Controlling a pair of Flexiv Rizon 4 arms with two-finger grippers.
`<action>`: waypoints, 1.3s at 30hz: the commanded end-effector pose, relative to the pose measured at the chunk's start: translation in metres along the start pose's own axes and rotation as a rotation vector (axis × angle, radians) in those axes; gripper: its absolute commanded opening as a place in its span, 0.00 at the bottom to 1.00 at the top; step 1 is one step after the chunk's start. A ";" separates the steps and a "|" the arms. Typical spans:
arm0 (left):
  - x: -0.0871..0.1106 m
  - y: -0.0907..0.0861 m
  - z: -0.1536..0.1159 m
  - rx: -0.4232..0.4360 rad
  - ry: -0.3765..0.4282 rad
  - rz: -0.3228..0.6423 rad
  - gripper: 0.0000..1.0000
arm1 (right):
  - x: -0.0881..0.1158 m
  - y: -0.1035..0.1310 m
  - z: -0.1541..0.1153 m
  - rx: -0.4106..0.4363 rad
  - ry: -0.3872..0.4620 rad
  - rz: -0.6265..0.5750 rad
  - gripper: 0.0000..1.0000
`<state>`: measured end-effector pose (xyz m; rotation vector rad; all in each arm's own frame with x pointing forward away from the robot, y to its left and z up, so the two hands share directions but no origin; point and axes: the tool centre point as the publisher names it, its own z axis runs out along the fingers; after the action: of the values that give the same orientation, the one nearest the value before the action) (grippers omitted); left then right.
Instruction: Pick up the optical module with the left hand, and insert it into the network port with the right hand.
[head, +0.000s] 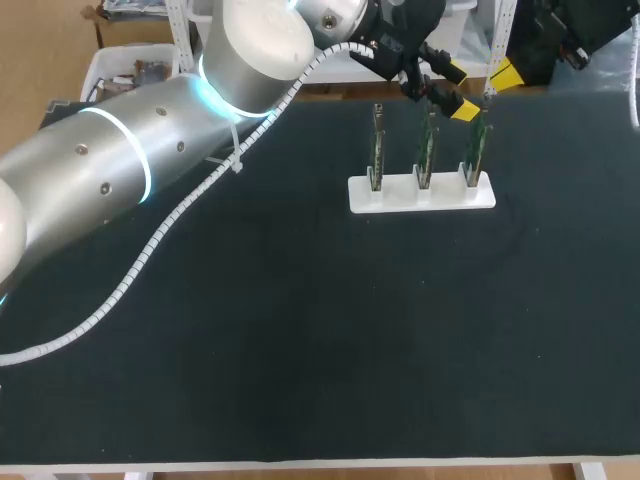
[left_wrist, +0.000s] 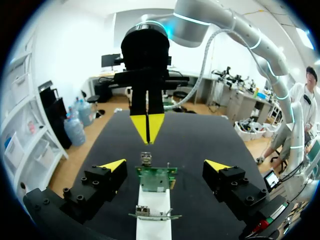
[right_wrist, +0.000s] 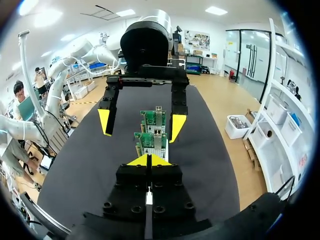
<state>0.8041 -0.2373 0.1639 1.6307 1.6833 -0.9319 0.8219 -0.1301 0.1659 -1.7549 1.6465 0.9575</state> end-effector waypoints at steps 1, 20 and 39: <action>0.000 0.000 0.000 0.000 0.002 0.000 1.00 | 0.000 -0.010 0.000 -0.097 -0.003 -0.002 0.00; 0.000 0.000 0.000 0.000 0.002 0.000 1.00 | 0.003 -0.014 0.007 -0.122 0.000 -0.001 0.00; 0.000 0.000 0.000 0.000 0.002 0.000 1.00 | 0.004 -0.020 0.011 -0.124 0.008 0.002 0.00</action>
<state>0.8041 -0.2373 0.1639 1.6307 1.6833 -0.9319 0.8313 -0.1215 0.1548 -1.7458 1.6564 0.9320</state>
